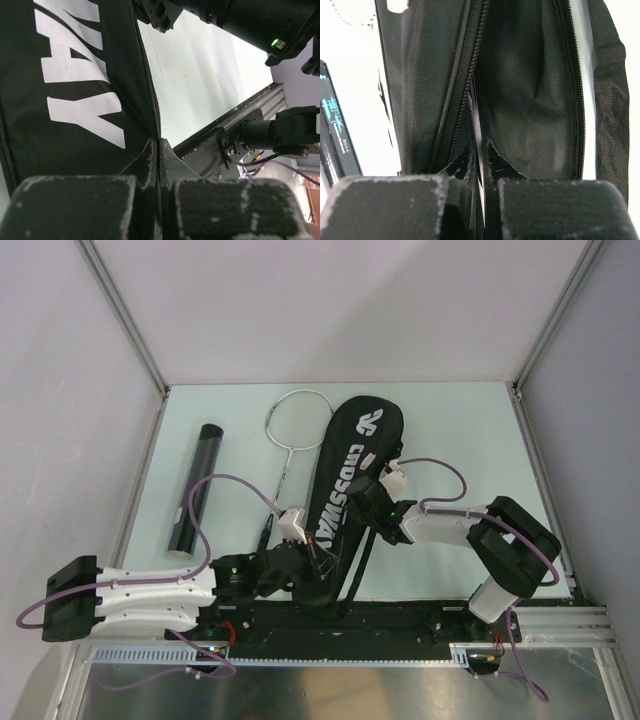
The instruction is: Pack up the badminton gear
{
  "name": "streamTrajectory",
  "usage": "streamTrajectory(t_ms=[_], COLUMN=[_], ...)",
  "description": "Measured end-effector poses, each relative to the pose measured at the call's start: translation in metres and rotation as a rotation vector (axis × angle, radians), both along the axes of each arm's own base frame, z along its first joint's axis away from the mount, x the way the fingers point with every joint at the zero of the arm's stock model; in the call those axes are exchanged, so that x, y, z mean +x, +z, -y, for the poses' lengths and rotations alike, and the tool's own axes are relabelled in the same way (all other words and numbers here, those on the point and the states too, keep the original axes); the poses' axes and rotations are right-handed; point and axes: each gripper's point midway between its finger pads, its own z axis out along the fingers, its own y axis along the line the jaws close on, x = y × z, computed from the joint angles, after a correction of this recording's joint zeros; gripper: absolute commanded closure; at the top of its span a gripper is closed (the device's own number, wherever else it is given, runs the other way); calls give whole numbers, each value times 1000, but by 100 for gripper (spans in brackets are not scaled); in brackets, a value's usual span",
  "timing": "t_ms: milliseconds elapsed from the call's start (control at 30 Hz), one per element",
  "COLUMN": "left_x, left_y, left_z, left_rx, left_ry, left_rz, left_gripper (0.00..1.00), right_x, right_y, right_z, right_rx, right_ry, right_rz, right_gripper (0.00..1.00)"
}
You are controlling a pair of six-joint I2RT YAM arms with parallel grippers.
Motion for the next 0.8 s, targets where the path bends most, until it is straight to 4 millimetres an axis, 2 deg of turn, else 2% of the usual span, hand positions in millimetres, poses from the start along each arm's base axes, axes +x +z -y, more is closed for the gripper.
streamTrajectory(t_ms=[233, 400, 500, 633, 800], left_x=[3, 4, -4, -8, -12], left_y=[-1, -10, -15, -23, -55], left_z=[2, -2, -1, 1, 0], left_rx=[-23, -17, -9, 20, 138], left_ry=[29, 52, 24, 6, -22], left_rz=[-16, -21, -34, -35, -56], left_gripper=[100, 100, 100, 100, 100], right_x=[4, 6, 9, -1, -16], right_y=[-5, -8, -7, 1, 38], right_z=[1, -2, 2, 16, 35], right_rx=[17, 18, -5, -76, -127], right_ry=[-71, -67, -47, 17, 107], right_rz=[7, 15, 20, -2, 22], right_gripper=[98, 68, 52, 44, 30])
